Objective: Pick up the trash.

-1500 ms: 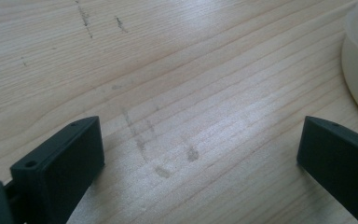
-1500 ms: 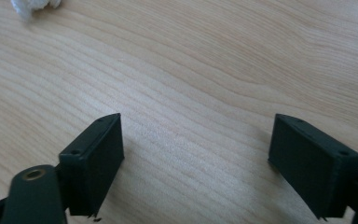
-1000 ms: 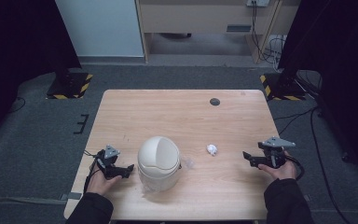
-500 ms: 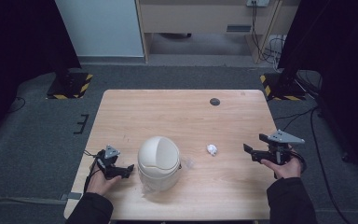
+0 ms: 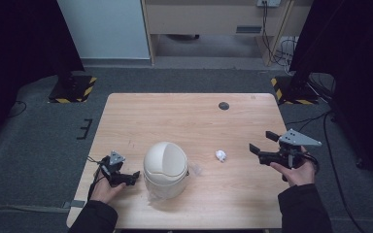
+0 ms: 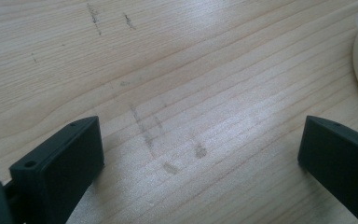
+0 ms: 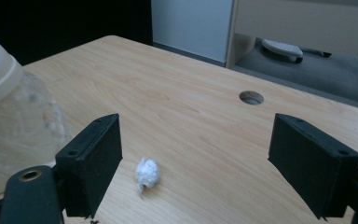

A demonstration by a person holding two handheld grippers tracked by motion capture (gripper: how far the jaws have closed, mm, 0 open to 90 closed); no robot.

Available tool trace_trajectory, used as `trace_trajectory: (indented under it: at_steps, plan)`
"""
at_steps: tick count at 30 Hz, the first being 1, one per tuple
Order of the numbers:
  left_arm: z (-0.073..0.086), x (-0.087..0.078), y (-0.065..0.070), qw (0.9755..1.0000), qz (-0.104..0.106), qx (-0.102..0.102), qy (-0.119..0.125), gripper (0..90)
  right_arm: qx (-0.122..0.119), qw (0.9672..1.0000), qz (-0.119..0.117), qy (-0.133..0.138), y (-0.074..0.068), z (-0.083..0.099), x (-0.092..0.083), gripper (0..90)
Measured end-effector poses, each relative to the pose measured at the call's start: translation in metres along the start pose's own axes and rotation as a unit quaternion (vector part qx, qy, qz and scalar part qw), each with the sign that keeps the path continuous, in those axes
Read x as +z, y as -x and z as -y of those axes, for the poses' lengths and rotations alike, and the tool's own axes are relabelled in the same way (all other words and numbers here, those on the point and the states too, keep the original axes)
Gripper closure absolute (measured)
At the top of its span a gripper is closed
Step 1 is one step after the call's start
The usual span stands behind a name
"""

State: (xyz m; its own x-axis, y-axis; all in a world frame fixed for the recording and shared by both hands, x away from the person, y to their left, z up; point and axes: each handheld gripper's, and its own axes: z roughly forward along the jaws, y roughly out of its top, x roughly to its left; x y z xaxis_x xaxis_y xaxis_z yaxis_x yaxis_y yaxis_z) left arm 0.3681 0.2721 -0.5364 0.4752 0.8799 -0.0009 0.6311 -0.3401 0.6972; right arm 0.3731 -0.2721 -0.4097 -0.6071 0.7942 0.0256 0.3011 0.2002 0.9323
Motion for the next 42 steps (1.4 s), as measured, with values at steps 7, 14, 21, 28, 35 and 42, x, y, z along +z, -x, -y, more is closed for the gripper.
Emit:
trace_trajectory:
  at_steps: [7, 14, 21, 28, 35, 42]
  plan:
    - [0.000, 0.000, 0.000, 1.0000, 0.000, 0.000, 0.000, 0.0, -0.025, 0.9994, -0.017, 0.015, -0.014, -0.018, 0.000, 17.4]
    - [0.000, 0.000, 0.000, 1.0000, -0.001, -0.001, 0.000, 0.0, -0.040, 0.9980, -0.039, 0.029, -0.030, -0.034, 0.002, 17.5]
    - [0.000, 0.000, 0.000, 1.0000, -0.002, -0.001, 0.000, 0.0, -0.050, 0.9960, -0.057, 0.048, -0.044, -0.052, 0.001, 17.5]
    - [0.000, 0.000, 0.000, 1.0000, -0.002, -0.001, 0.000, 0.0, -0.067, 0.9926, -0.081, 0.062, -0.066, -0.070, 0.006, 17.4]
    - [0.000, 0.000, 0.000, 1.0000, -0.002, -0.001, 0.000, 0.0, -0.076, 0.9895, -0.102, 0.069, -0.084, -0.081, 0.015, 17.4]
    - [0.000, 0.000, 0.000, 1.0000, -0.002, -0.001, 0.000, 0.0, -0.085, 0.9858, -0.125, 0.073, -0.103, -0.089, 0.023, 17.4]
